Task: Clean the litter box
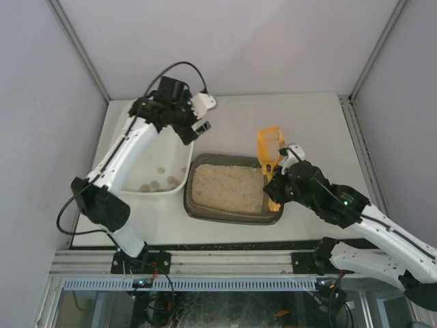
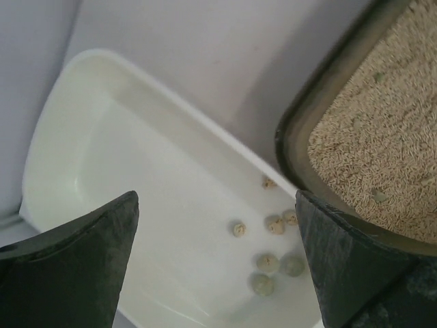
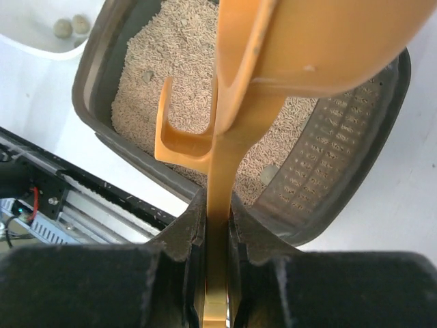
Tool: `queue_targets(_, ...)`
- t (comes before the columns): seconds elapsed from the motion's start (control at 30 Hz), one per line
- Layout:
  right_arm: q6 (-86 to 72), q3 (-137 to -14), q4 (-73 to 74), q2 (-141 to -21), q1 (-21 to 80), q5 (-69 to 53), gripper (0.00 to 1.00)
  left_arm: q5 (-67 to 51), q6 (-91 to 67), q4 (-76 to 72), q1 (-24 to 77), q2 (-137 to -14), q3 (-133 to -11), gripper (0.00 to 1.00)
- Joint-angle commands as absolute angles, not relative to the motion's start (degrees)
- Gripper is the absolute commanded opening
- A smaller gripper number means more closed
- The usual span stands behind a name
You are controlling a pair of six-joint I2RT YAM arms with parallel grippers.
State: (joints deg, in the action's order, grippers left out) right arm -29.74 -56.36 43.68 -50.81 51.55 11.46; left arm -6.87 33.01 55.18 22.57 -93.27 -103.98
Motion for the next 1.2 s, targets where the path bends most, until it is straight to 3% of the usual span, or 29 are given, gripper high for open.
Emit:
queue_targets(0.0, -36.97, -54.20, 41.08, -43.71, 50.89, 12.37, 0.00, -8.40, 48.02, 59.24, 29.04, -100.45, -106.90, 0.99)
queue_targets(0.2, -41.33, -52.20, 45.28, -38.71, 52.30, 17.07, 0.00, -10.61, 55.01, 65.54, 33.62, -111.68, -114.25, 0.93)
queue_targets(0.33, -43.27, -49.24, 44.30, -32.91, 53.43, 18.66, 0.00, -6.29, 56.91, 64.39, 35.75, -116.75, -113.87, 0.86)
queue_targets(0.6, -45.27, -47.64, 47.42, -29.26, 53.34, 20.23, 0.00, -8.09, 58.04, 65.59, 37.25, -120.92, -113.09, 0.81)
queue_targets(0.67, -45.09, -47.51, 47.38, -29.37, 53.28, 20.44, 0.00, -7.38, 57.74, 65.98, 37.86, -122.13, -113.05, 0.67)
queue_targets(0.7, -45.09, -47.49, 47.37, -29.49, 53.20, 20.55, 0.00, -5.84, 56.84, 66.12, 38.31, -123.09, -113.61, 0.49)
queue_targets(0.73, -45.02, -47.48, 47.31, -29.68, 53.25, 20.53, 0.00, -4.98, 55.80, 66.95, 38.66, -124.37, -114.89, 0.23)
queue_targets(0.77, -45.01, -47.46, 47.21, -29.92, 53.26, 20.56, 0.00, -4.93, 54.24, 68.64, 38.82, -126.04, -117.28, 0.03)
queue_targets(0.9, -45.00, -47.48, 47.11, -30.13, 53.17, 20.26, 0.00, -10.16, 45.75, 75.37, 38.76, -129.07, -123.21, 0.00)
queue_targets(1.17, -44.38, -45.97, 46.40, -30.23, 52.93, 19.47, 0.00, -15.02, 26.15, 74.83, 38.06, -120.93, -114.84, 0.00)
